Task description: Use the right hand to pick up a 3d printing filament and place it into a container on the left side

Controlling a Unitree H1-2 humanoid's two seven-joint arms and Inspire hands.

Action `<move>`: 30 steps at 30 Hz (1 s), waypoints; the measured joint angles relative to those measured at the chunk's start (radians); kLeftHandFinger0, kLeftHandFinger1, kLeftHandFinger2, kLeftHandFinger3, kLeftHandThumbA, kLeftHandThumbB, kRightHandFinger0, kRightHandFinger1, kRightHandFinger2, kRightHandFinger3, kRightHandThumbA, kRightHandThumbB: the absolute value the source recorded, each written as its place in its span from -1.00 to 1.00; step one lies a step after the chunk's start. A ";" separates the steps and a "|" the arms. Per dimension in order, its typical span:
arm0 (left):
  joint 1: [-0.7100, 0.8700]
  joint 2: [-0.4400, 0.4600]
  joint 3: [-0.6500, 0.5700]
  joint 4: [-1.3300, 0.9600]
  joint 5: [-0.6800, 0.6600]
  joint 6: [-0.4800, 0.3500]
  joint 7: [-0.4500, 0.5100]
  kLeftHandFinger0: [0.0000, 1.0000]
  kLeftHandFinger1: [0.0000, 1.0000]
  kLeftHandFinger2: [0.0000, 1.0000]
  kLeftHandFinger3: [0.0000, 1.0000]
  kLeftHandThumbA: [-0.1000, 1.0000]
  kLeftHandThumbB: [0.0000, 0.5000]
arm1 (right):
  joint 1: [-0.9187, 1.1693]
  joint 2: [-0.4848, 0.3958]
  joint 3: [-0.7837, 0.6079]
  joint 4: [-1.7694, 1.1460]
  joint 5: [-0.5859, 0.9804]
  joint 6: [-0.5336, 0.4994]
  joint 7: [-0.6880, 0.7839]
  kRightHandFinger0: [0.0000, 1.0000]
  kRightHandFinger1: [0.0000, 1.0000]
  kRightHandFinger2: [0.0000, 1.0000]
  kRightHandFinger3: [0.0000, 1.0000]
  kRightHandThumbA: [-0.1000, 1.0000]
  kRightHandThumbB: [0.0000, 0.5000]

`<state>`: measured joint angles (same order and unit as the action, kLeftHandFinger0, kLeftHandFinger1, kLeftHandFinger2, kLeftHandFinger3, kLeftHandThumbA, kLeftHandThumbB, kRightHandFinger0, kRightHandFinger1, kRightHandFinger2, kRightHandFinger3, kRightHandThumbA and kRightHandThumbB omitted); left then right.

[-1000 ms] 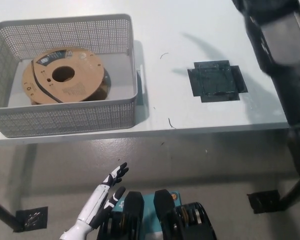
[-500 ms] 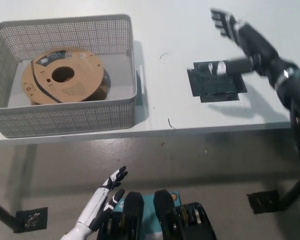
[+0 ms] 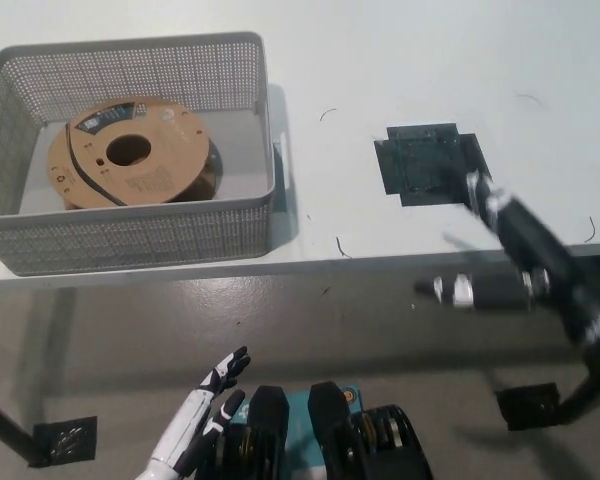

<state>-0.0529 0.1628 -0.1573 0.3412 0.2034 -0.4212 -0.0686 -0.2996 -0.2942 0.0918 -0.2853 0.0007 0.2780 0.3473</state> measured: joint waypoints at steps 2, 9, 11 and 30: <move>0.002 -0.001 0.002 0.000 0.000 0.000 0.003 1.00 1.00 1.00 1.00 1.00 0.17 | 0.062 0.005 0.001 -0.068 0.006 -0.002 0.000 1.00 1.00 1.00 1.00 1.00 -0.20; 0.017 -0.012 0.045 -0.033 -0.004 -0.004 0.028 1.00 1.00 1.00 1.00 1.00 0.09 | 0.279 0.106 0.028 -0.234 0.026 -0.094 -0.012 1.00 1.00 1.00 1.00 0.88 -0.34; 0.024 -0.012 0.051 -0.041 -0.004 -0.004 0.031 1.00 1.00 1.00 1.00 1.00 0.07 | 0.327 0.147 0.036 -0.184 0.023 -0.129 -0.020 1.00 1.00 1.00 1.00 0.85 -0.36; 0.027 -0.013 0.064 -0.048 -0.006 -0.006 0.039 1.00 1.00 1.00 1.00 1.00 0.15 | 0.319 0.255 0.007 0.348 0.011 -0.352 -0.097 1.00 1.00 1.00 1.00 0.85 -0.52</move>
<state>-0.0264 0.1495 -0.0937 0.2931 0.1978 -0.4271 -0.0295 0.0194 -0.0392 0.0987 0.0624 0.0116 -0.0743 0.2504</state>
